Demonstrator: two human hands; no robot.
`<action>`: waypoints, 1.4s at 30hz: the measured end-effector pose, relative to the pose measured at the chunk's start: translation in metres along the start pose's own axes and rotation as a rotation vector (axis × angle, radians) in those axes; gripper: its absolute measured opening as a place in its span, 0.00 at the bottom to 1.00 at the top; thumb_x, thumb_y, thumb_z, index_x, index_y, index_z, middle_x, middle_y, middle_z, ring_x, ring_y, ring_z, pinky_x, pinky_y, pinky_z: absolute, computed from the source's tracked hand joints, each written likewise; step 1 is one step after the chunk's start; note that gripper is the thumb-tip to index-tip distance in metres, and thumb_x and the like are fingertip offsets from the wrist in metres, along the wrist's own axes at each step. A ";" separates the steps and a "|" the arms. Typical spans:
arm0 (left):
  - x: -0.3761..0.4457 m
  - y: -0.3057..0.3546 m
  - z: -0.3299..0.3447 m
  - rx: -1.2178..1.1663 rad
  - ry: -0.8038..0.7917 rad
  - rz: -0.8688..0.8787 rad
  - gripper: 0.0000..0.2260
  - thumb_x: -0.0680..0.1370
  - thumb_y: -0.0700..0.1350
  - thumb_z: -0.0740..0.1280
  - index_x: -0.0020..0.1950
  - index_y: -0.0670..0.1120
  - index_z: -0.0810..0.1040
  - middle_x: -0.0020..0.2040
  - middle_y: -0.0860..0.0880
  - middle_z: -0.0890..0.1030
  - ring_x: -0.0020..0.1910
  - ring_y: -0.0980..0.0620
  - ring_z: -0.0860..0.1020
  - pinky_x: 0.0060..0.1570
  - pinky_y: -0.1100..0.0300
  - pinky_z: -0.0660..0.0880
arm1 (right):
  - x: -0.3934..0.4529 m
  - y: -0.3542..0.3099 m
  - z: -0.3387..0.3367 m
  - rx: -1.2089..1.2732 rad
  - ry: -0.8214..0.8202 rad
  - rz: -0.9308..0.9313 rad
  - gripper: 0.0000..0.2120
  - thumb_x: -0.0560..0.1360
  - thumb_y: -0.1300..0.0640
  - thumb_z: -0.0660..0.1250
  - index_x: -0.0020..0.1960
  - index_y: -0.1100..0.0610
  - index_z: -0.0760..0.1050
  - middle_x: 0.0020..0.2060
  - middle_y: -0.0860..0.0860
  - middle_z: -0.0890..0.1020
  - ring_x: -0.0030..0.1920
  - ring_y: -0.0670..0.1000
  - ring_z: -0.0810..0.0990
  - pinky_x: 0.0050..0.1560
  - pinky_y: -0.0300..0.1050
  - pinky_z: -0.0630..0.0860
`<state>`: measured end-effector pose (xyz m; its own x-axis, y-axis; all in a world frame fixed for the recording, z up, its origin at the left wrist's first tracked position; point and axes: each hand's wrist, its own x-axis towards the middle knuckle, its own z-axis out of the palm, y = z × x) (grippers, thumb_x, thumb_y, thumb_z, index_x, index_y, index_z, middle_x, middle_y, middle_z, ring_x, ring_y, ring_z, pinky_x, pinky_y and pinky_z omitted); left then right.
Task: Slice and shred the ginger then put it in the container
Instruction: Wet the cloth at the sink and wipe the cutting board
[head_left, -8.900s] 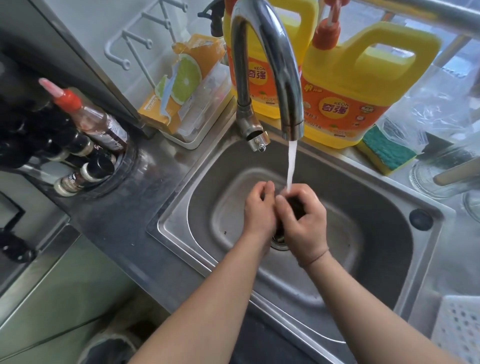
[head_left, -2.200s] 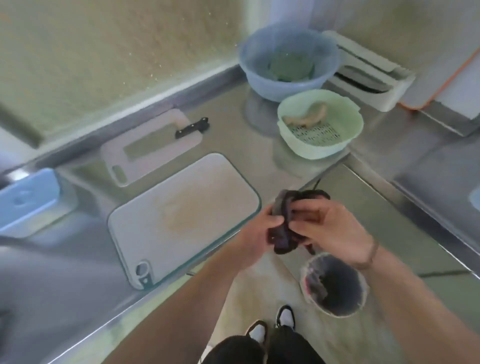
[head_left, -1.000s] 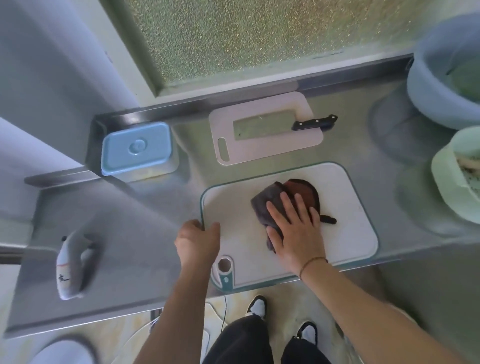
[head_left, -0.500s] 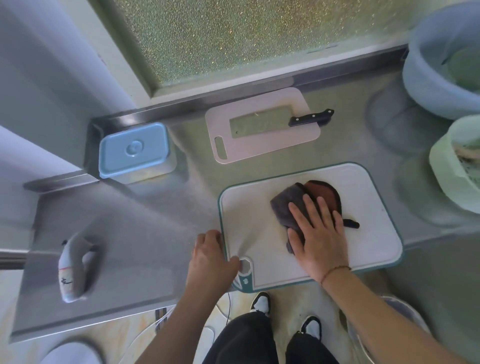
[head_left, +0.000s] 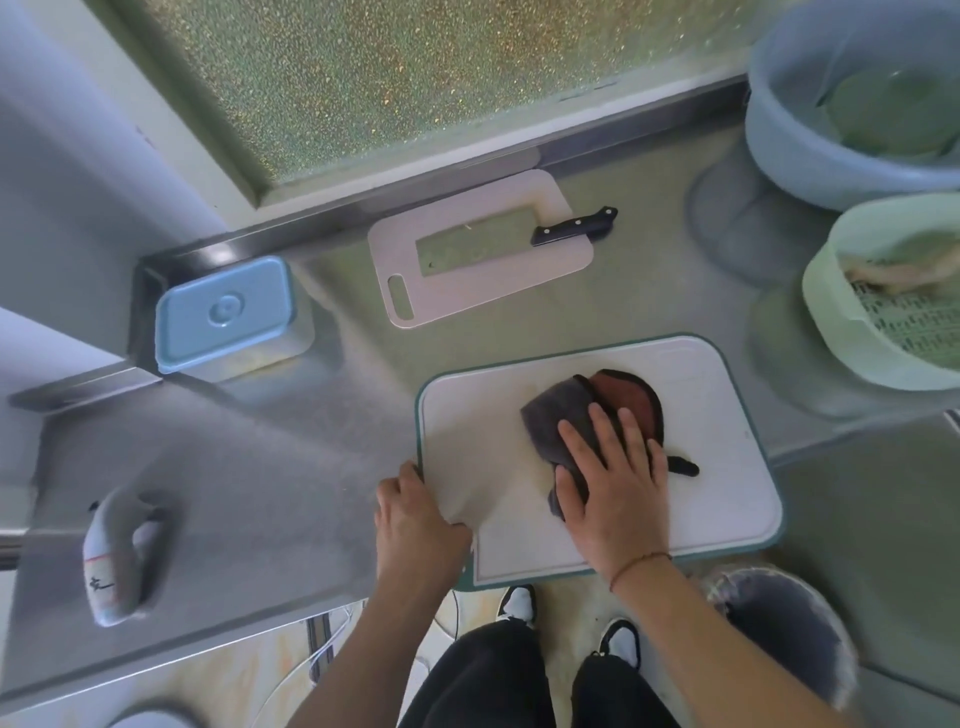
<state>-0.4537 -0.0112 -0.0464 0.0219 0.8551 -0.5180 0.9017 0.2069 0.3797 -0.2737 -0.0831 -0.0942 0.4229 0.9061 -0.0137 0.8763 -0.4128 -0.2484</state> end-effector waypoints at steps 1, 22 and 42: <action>0.001 0.003 -0.005 -0.036 -0.023 -0.026 0.30 0.70 0.39 0.72 0.70 0.43 0.66 0.59 0.48 0.67 0.59 0.43 0.71 0.60 0.52 0.72 | 0.000 0.001 -0.001 0.033 0.030 -0.004 0.22 0.77 0.44 0.55 0.67 0.46 0.73 0.71 0.52 0.70 0.73 0.59 0.64 0.69 0.59 0.60; -0.096 0.046 0.061 -0.629 -0.349 0.300 0.22 0.70 0.63 0.68 0.62 0.59 0.78 0.54 0.55 0.85 0.56 0.51 0.83 0.57 0.46 0.78 | -0.121 0.096 -0.040 0.256 0.430 0.454 0.24 0.71 0.44 0.61 0.67 0.48 0.71 0.64 0.56 0.73 0.62 0.63 0.70 0.58 0.55 0.65; -0.147 0.119 0.279 -0.470 -0.418 0.298 0.10 0.86 0.47 0.57 0.56 0.55 0.78 0.48 0.51 0.83 0.48 0.49 0.80 0.48 0.53 0.77 | -0.227 0.301 0.071 0.357 0.394 0.384 0.15 0.78 0.51 0.60 0.62 0.50 0.77 0.45 0.55 0.80 0.44 0.60 0.78 0.42 0.51 0.76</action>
<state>-0.2291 -0.2453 -0.1386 0.4893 0.6719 -0.5560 0.5508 0.2562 0.7943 -0.1222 -0.4067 -0.2345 0.8028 0.5704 0.1736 0.5444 -0.5825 -0.6037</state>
